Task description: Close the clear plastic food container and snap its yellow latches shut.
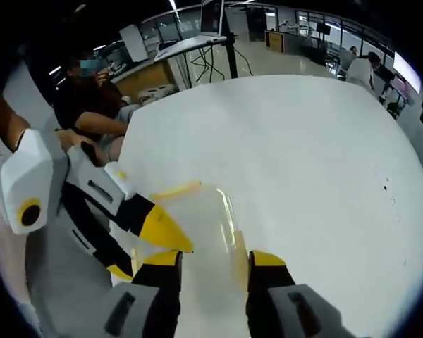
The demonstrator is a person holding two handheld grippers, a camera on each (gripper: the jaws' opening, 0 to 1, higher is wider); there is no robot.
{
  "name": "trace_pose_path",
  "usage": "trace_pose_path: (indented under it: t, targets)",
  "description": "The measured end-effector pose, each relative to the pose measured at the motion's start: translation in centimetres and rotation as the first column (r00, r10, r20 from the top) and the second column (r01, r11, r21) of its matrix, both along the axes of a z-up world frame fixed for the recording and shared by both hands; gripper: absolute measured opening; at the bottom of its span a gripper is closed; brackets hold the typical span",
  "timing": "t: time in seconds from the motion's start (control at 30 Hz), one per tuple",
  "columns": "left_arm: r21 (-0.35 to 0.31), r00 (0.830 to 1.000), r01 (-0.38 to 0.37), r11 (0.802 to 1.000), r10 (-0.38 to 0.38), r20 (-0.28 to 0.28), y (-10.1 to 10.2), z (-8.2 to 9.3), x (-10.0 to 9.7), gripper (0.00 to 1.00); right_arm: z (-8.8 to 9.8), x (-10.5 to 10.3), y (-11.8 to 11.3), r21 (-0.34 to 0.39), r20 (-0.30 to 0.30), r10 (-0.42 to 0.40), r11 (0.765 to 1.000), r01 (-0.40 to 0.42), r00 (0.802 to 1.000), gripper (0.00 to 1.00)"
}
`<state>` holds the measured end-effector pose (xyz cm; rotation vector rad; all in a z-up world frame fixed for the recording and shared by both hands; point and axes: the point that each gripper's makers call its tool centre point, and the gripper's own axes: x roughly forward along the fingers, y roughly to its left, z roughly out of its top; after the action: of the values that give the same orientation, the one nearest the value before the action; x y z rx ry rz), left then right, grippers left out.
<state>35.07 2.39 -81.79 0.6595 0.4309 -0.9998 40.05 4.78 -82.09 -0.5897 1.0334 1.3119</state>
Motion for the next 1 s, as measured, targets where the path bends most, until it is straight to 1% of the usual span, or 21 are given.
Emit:
trace_pose_path:
  t: [0.13, 0.17, 0.2, 0.23, 0.27, 0.3, 0.33, 0.43, 0.47, 0.57, 0.67, 0.8, 0.9, 1.0]
  targets:
    - [-0.002, 1.0, -0.002, 1.0, 0.002, -0.003, -0.1, -0.1, 0.1, 0.42, 0.0, 0.0, -0.2, -0.014, -0.001, -0.001, 1.0, 0.001, 1.0, 0.33]
    - [0.006, 1.0, -0.003, 1.0, 0.003, 0.007, -0.1, -0.2, 0.2, 0.41, 0.0, 0.0, -0.2, -0.021, -0.007, 0.004, 1.0, -0.004, 1.0, 0.33]
    - [0.004, 1.0, -0.007, 1.0, 0.007, 0.006, -0.1, -0.2, 0.2, 0.39, -0.1, 0.1, -0.1, -0.025, -0.011, 0.007, 1.0, -0.007, 1.0, 0.33]
    - [0.015, 0.999, -0.032, 0.999, 0.031, 0.015, 0.2, -0.1, 0.6, 0.39, -0.3, -0.3, -0.7, -0.058, -0.03, 0.035, 0.998, -0.036, 0.999, 0.33]
    - [0.021, 0.999, -0.029, 0.999, 0.029, 0.024, 0.3, 0.1, 0.7, 0.39, -0.4, 0.0, -0.3, -0.043, -0.02, 0.017, 0.999, -0.018, 1.0, 0.33]
    - [0.005, 1.0, -0.025, 1.0, 0.025, 0.01, 0.2, -0.1, 0.6, 0.4, -0.5, 0.1, -0.4, -0.041, -0.02, 0.016, 0.999, -0.016, 1.0, 0.33]
    - [0.009, 1.0, -0.023, 1.0, 0.023, 0.019, 0.1, -0.1, 0.4, 0.4, -0.5, 0.1, -0.5, -0.038, -0.02, 0.019, 0.999, -0.02, 1.0, 0.33]
    - [0.005, 1.0, -0.02, 1.0, 0.02, 0.018, 0.0, -0.2, 0.4, 0.41, -0.5, 0.1, -0.4, -0.028, -0.021, 0.025, 0.999, -0.026, 0.999, 0.33]
    - [0.016, 1.0, -0.019, 1.0, 0.018, 0.021, -0.2, -0.2, 0.3, 0.41, -0.4, 0.1, -0.5, -0.025, -0.022, 0.027, 0.999, -0.028, 0.999, 0.33]
    - [0.017, 0.999, -0.015, 1.0, 0.014, 0.028, -0.2, -0.2, 0.1, 0.42, -0.4, 0.1, -0.4, -0.013, -0.02, 0.027, 1.0, -0.027, 0.999, 0.34]
    - [0.02, 1.0, -0.007, 1.0, 0.006, 0.029, -0.4, -0.2, 0.0, 0.43, -0.2, 0.0, -0.5, 0.004, -0.004, 0.014, 1.0, -0.014, 1.0, 0.34]
    - [0.028, 0.999, -0.001, 1.0, 0.0, 0.033, -0.4, -0.2, -0.2, 0.44, -0.1, 0.1, -0.6, 0.036, -0.002, -0.003, 0.999, 0.003, 1.0, 0.35]
    - [0.033, 0.999, 0.008, 0.999, -0.009, 0.042, -0.4, -0.2, -0.2, 0.45, 0.0, 0.1, -0.4, 0.043, 0.002, -0.002, 0.999, 0.002, 1.0, 0.35]
    - [0.03, 0.999, 0.01, 1.0, -0.011, 0.053, -0.4, -0.1, -0.3, 0.46, 0.1, 0.1, -0.5, 0.045, 0.005, -0.021, 0.999, 0.02, 1.0, 0.36]
